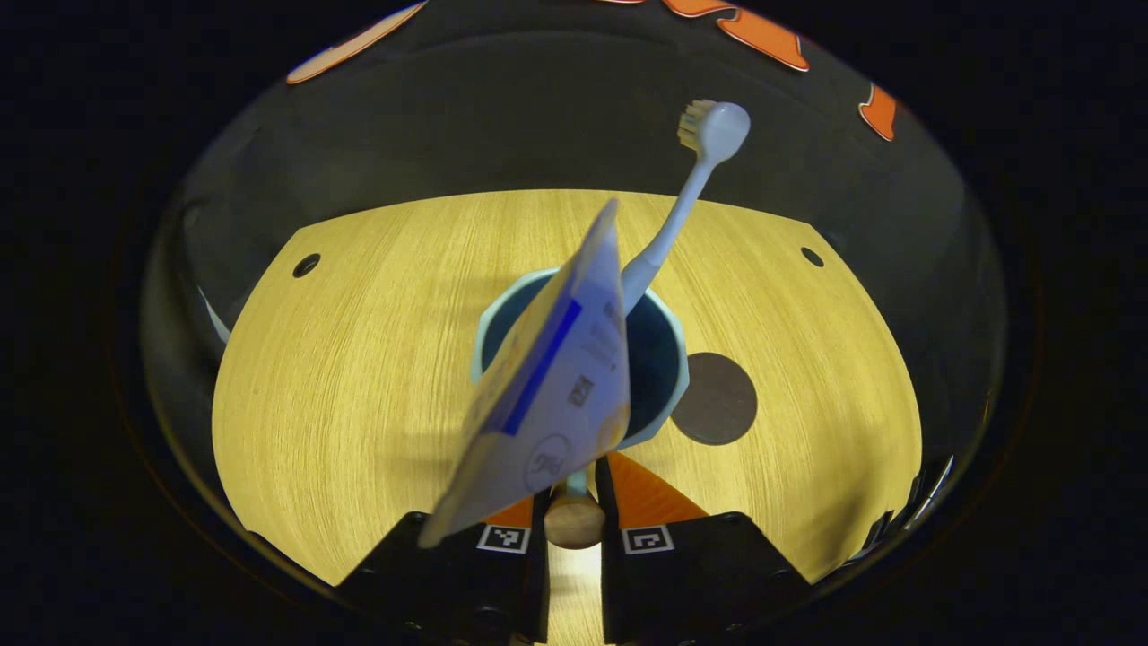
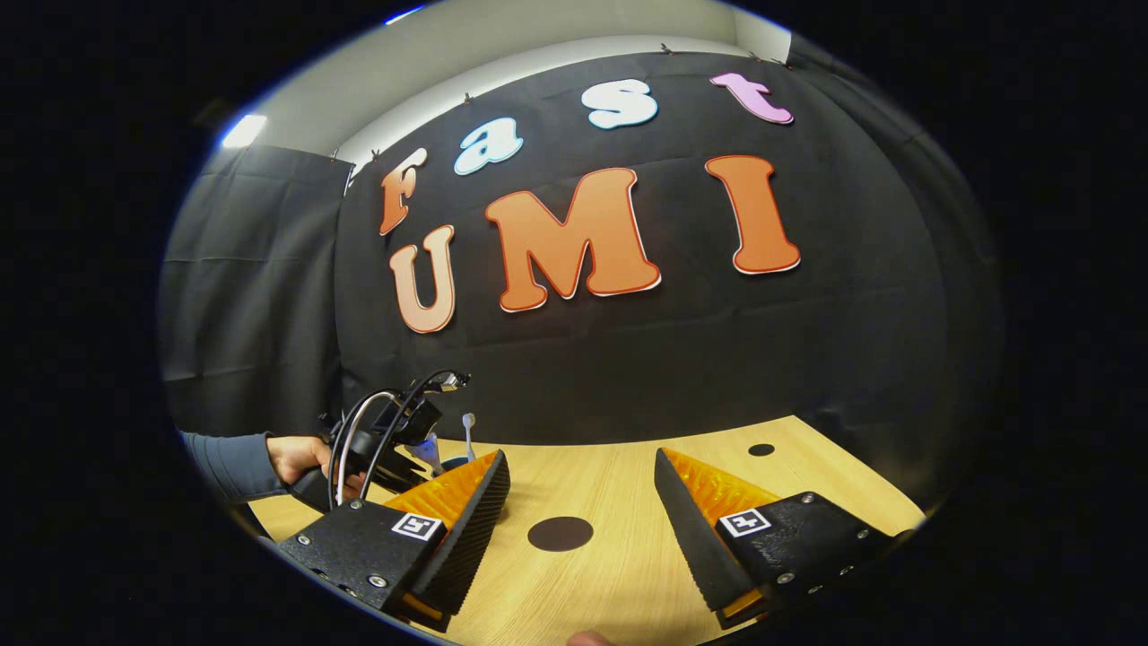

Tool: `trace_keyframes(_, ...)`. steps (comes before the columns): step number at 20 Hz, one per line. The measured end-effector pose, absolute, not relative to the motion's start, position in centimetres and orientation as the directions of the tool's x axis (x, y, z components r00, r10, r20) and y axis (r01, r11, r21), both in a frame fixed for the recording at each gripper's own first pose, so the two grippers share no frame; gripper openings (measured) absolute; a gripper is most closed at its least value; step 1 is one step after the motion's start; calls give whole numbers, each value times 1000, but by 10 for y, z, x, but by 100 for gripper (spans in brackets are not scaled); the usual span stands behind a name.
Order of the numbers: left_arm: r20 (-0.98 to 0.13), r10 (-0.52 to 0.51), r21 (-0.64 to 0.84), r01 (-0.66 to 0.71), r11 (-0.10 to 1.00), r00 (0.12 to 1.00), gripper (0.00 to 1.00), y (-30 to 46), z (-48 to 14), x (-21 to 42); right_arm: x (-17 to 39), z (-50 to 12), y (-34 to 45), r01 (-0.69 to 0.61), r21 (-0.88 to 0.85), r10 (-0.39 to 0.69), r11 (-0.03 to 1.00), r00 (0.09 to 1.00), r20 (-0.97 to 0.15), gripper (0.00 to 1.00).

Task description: Put the toothbrush and toothpaste on the desktop into the cup, then pick up the cup and place it on the coaster on the desktop.

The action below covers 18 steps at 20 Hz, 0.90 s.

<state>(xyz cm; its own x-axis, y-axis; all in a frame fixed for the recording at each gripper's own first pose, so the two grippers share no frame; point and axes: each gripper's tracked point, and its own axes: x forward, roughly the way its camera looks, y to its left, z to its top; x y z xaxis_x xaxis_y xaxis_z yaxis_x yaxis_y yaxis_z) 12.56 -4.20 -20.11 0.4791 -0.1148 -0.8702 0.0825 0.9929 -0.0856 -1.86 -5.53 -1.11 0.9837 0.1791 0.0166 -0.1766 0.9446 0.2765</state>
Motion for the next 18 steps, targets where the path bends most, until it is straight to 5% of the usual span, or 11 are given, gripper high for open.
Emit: trace_keyframes(18,-877,-181,-101,197,975,445,23,-55,-162,236,-71,-42,-101,-78,228,94,971,994,-61,97)
